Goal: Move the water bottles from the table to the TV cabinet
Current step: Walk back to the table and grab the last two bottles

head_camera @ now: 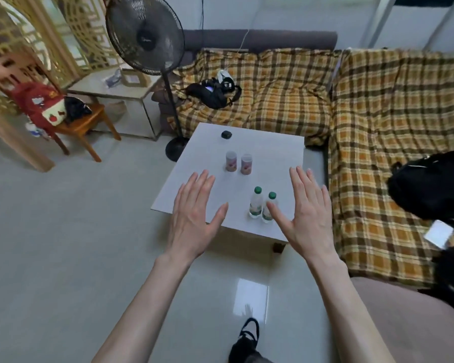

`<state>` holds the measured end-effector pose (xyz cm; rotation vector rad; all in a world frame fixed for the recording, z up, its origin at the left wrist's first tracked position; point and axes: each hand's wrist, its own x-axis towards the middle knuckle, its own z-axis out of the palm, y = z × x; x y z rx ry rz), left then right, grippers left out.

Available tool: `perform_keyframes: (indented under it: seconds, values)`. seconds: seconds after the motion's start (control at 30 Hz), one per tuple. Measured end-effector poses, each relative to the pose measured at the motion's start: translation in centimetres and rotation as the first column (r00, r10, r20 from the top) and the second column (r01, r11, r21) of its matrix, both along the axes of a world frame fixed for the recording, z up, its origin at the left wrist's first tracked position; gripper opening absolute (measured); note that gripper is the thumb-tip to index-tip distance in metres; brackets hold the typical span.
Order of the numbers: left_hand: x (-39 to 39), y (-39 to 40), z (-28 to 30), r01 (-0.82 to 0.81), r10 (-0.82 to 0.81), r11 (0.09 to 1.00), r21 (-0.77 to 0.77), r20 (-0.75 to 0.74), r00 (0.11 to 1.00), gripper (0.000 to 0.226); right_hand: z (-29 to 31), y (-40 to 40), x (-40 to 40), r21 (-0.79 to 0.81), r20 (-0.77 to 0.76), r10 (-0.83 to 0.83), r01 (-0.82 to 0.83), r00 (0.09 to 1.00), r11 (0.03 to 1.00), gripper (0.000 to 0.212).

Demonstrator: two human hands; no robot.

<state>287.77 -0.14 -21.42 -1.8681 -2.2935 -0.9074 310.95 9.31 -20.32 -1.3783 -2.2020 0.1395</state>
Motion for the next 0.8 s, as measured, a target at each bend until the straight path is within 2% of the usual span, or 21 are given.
perform_keyframes:
  seconds: [0.2, 0.33, 0.53, 0.8]
  values:
    - [1.1, 9.9, -2.8, 0.054, -0.053, 0.999, 0.000, 0.047, 0.997, 0.063, -3.1, 7.9, 1.0, -0.062, 0.038, -0.011, 0.013, 0.999, 0.998, 0.079]
    - [1.9, 13.8, -4.4, 0.113, -0.112, 0.991, -0.068, 0.020, 0.994, 0.063, -5.4, 10.8, 1.1, -0.129, 0.012, 0.000, 0.001, 1.000, 0.992, 0.076]
    - [2.2, 18.9, -6.9, 0.158, -0.153, 0.975, -0.154, 0.040, 0.987, 0.060, -8.6, 14.8, 0.6, -0.233, 0.052, 0.029, -0.016, 0.998, 0.972, 0.076]
    - [1.7, 25.0, -13.2, 0.182, -0.147, 0.946, -0.267, 0.146, 0.978, 0.064, -12.8, 20.1, -1.3, -0.345, 0.074, 0.080, -0.050, 0.994, 0.937, 0.078]
